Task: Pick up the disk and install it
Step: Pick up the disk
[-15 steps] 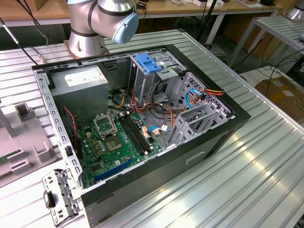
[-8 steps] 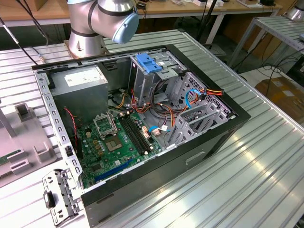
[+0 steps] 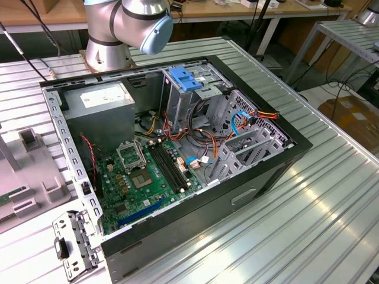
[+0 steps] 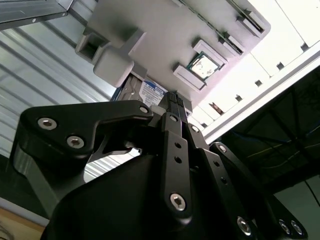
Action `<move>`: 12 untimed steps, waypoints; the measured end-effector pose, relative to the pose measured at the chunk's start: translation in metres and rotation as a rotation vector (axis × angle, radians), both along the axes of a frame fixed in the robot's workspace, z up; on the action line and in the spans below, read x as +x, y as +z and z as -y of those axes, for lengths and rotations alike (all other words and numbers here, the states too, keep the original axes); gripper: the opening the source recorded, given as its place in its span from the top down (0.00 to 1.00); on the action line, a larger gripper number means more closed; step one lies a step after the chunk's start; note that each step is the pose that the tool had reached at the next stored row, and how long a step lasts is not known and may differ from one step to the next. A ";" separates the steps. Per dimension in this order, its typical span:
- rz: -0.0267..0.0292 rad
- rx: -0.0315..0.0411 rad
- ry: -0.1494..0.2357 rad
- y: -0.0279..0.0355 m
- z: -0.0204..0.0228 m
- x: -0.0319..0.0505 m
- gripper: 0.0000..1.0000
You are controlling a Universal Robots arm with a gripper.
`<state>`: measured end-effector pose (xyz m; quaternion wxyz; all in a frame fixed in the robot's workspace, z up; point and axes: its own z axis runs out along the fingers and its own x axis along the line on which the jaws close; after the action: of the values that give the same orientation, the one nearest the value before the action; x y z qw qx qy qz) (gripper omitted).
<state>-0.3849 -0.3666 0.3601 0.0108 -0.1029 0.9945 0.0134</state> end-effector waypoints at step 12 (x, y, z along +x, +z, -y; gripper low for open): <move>0.0000 -0.0001 0.078 0.0000 0.0000 0.0000 0.89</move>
<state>-0.3849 -0.3666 0.3601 0.0102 -0.1416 0.9898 0.0138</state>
